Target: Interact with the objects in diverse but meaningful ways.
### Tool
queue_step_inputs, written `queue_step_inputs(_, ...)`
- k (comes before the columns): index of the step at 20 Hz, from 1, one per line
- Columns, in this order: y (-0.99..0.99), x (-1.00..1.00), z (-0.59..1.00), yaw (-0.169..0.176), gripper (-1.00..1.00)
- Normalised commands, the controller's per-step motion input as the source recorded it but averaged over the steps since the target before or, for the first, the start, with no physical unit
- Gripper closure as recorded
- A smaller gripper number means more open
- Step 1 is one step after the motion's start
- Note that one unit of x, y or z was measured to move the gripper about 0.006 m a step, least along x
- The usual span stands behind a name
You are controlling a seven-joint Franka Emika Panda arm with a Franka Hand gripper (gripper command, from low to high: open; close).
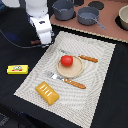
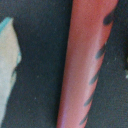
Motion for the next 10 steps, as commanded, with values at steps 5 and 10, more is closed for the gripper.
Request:
queue_step_inputs(5,0.26,-0.03,-0.27,0.089,1.0)
queue_step_inputs(10,0.11,-0.04,-0.17,0.058,1.0)
